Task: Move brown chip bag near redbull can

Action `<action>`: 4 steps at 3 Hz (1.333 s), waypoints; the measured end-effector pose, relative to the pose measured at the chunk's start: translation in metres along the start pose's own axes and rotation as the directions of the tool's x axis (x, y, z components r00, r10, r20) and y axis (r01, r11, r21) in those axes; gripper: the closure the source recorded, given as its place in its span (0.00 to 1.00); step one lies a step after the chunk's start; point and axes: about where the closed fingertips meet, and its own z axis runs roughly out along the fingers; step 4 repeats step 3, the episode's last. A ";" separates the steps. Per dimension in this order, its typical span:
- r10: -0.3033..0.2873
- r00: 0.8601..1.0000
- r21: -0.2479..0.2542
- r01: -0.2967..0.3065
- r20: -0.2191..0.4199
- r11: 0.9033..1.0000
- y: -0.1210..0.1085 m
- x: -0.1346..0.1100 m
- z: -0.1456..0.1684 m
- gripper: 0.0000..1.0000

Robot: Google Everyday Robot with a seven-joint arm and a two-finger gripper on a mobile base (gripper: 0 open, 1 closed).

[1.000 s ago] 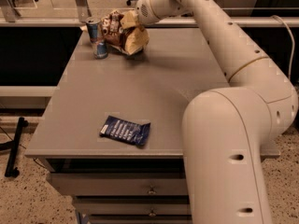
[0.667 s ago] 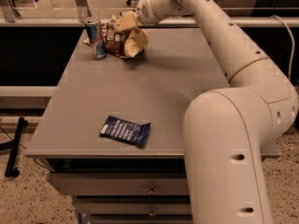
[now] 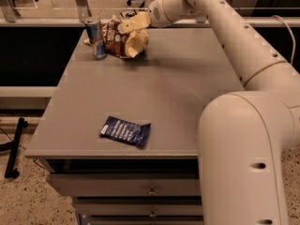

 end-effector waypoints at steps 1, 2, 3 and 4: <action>-0.029 0.999 0.106 0.026 0.031 0.994 -0.032 0.017 -0.061 0.00; -0.088 0.992 0.226 0.065 0.095 0.972 -0.057 0.041 -0.141 0.00; -0.072 0.992 0.283 0.041 0.101 0.958 -0.082 0.067 -0.176 0.00; -0.072 0.992 0.283 0.041 0.101 0.958 -0.082 0.067 -0.176 0.00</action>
Offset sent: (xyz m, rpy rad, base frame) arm -0.0930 -0.2808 0.0555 -0.0752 -0.3750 -0.3087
